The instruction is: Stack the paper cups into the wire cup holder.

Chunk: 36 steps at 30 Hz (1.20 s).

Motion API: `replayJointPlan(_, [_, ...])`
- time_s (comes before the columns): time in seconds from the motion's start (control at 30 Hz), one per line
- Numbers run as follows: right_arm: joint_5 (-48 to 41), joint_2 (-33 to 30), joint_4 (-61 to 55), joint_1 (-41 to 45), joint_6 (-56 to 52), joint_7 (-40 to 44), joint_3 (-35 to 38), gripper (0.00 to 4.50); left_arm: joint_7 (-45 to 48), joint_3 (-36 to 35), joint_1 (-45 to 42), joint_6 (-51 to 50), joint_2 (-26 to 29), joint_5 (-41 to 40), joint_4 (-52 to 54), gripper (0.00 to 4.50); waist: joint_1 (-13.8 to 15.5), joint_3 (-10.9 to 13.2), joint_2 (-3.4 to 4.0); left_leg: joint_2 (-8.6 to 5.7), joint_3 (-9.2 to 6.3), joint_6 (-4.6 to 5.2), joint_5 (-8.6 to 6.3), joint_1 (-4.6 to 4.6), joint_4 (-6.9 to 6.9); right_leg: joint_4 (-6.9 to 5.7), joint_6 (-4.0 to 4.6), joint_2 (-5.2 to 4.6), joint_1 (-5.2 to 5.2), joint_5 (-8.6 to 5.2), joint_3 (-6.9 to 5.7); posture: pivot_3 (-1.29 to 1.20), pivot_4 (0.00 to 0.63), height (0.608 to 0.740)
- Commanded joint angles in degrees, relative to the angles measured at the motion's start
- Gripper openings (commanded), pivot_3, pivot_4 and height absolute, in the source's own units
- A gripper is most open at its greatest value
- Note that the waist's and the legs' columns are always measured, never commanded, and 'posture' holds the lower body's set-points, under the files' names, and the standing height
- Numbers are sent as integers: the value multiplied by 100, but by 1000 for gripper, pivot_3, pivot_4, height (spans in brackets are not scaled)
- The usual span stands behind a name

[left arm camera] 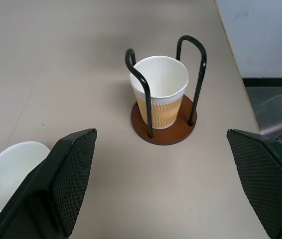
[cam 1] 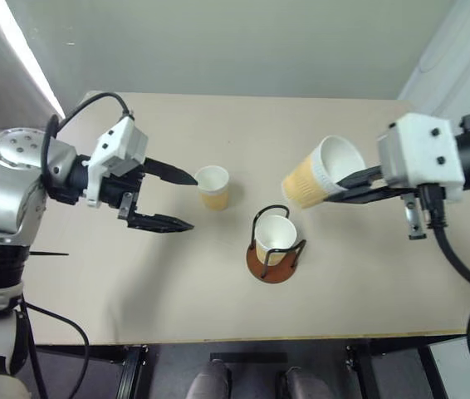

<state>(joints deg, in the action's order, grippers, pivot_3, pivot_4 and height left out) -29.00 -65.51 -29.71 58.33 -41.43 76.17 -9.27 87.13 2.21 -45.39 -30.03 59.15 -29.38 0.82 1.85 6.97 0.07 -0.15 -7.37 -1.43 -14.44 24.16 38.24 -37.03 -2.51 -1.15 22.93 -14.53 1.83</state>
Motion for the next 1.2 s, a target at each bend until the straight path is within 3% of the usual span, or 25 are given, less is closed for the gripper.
replayJointPlan(0.03, [-20, 173, -31, 382, -15, 232, -165, 16, 40, -128, -235, -22, 6, -58, 73, 4500, 0, 0, 0, 0, 0, 0, 0, 1, 0, 0, 0, -1, 2, 0, 0, 0, 150, 740])
replayJointPlan(0.67, [774, 863, 389, 357, 633, 642, -912, 16, -257, -480, -67, -263, 158, -191, 368, 4500, -14, 0, 1, 1, 2, -3, 1, 8, -5, -9, 14, -1, 16, -3, -1, 0, 150, 740])
replayJointPlan(1.2, [1291, 972, 530, -91, 1079, 839, -1038, 16, -363, -501, -26, -375, 152, -295, 507, 4500, -13, 0, 1, 1, 3, -6, 3, 11, -5, -12, 18, -1, 21, -2, -1, 0, 150, 740])
